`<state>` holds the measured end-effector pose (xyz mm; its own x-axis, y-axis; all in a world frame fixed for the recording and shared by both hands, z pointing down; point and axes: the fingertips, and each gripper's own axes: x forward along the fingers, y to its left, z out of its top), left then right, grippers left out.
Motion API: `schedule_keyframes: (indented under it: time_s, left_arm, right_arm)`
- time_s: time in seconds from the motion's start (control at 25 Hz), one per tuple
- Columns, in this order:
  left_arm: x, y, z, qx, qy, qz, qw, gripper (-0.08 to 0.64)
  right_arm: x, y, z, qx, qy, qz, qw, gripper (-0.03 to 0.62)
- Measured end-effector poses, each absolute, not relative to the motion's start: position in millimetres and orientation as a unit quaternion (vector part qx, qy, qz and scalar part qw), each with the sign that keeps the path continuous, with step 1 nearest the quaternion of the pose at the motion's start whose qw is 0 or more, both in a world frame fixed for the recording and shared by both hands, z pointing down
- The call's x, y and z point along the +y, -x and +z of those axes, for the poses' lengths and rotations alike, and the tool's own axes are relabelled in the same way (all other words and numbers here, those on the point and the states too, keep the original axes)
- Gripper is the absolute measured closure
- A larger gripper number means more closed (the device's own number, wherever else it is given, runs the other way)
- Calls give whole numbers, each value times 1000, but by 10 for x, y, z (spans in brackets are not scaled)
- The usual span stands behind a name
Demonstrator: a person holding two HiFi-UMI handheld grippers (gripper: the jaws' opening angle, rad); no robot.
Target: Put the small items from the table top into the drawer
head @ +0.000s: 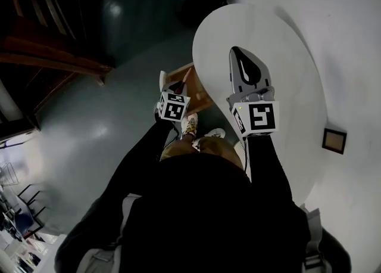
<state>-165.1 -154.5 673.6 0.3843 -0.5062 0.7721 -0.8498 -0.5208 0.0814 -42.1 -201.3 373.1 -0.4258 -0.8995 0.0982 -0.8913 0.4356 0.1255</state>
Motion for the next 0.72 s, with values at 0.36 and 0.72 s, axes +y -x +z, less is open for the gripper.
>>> schedule_keyframes:
  time_s: [0.36, 0.72]
  left_arm:
    - [-1523, 1608, 6795, -419, -803, 362, 219, 420]
    - [-1459, 1593, 6804, -412, -804, 366, 224, 377]
  right_arm:
    - [-1996, 336, 3786, -840, -537, -17, 77, 565]
    - [-1981, 313, 3706, -841, -535, -29, 80, 565]
